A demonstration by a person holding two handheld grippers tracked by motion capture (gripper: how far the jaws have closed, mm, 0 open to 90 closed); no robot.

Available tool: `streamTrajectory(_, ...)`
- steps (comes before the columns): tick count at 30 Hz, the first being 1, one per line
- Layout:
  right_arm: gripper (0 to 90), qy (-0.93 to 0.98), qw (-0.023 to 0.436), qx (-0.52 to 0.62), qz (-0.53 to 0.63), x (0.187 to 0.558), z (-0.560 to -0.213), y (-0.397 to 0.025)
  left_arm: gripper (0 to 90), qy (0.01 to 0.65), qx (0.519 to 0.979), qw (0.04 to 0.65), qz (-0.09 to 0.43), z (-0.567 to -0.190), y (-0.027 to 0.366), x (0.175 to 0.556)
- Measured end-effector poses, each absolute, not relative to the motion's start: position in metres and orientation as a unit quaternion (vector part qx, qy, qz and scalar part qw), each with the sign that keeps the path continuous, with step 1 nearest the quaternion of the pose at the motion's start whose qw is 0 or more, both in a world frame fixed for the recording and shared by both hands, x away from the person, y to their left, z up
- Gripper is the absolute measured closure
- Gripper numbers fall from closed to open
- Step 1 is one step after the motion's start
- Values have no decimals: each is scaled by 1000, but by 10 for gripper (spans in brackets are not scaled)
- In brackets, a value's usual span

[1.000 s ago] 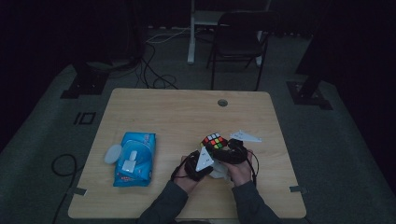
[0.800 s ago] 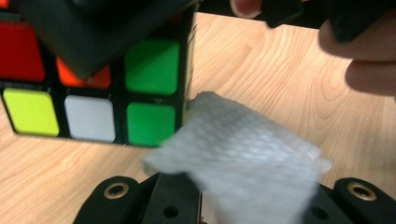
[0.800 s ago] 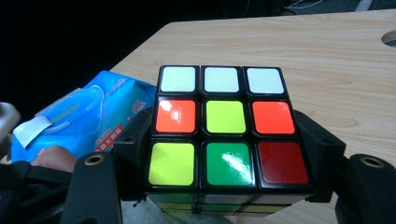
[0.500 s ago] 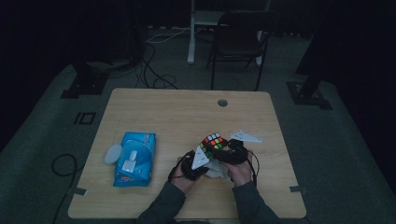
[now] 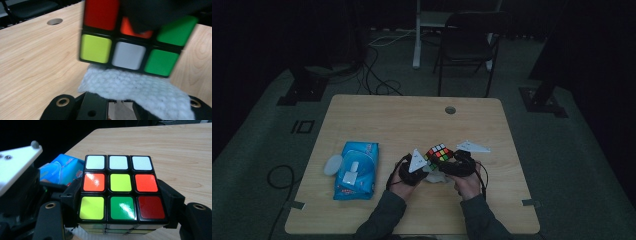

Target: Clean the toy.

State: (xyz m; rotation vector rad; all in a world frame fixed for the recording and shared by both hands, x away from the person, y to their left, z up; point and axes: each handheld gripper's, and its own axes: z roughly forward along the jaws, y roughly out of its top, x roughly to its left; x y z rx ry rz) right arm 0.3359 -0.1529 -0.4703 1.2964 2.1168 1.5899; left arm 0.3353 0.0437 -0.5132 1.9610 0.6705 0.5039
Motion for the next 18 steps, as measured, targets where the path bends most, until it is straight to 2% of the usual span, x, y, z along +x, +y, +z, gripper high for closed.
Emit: streamTrajectory(18,338,725,97,432,528,337,-473,-150,867,289,806,474,204,-513,53,348)
